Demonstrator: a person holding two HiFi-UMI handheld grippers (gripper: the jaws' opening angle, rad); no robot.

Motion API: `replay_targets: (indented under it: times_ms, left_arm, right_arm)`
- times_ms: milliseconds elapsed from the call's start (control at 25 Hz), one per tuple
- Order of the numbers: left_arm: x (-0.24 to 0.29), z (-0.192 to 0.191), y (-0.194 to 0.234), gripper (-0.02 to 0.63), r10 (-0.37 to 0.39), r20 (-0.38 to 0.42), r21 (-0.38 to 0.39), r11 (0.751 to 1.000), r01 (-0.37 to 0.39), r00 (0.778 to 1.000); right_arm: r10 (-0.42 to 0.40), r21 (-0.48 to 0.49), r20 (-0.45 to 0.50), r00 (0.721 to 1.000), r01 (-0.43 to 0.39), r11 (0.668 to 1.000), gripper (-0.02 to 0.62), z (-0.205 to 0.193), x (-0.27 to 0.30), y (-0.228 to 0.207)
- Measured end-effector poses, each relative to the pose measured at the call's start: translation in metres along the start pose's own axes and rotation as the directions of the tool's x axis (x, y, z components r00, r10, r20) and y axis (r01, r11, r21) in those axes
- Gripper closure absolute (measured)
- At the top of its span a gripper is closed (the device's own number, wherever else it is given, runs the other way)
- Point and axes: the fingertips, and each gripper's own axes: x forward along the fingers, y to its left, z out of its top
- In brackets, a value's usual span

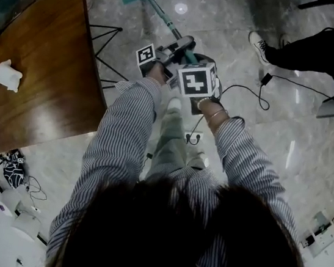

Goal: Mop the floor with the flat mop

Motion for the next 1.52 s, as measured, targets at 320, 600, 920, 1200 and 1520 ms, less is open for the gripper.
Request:
replay_targets:
  times_ms: [320, 600, 920, 1200, 1520]
  left_arm:
    - [-0.033, -0.08, 0.032, 0.479, 0.033, -0.051, -0.014, 0.999, -0.034, 0.998]
    - [-0.067, -0.18, 0.078, 0.476, 0.063, -0.101, 0.026, 0.998, -0.061, 0.993]
    - [-0.111, -0.29, 0.154, 0.483, 0.063, -0.097, 0.0, 0.998, -0.063, 0.993]
    - [-0.145, -0.403, 0.228, 0.491, 0.066, -0.145, -0.001, 0.998, -0.067, 0.987]
    - [-0.206, -0.518, 0.277, 0.491, 0.118, -0.183, -0.009, 0.993, -0.121, 0.976]
  right_arm:
    - [-0.002, -0.001, 0.011, 1.0, 0.002, 1.0, 0.485, -0.068, -0.052, 0.001]
    - [0.001, -0.007, -0.018, 1.0, -0.002, 1.0, 0.485, -0.167, -0.122, -0.003]
    - [0.002, -0.011, -0.023, 1.0, -0.002, 1.0, 0.485, -0.301, -0.191, -0.015]
    - [-0.021, -0.022, -0.027, 0.999, 0.021, 1.0, 0.485, -0.424, -0.251, -0.038]
    - [0.018, 0.026, -0.039, 0.999, -0.017, 1.0, 0.485, -0.539, -0.32, -0.014]
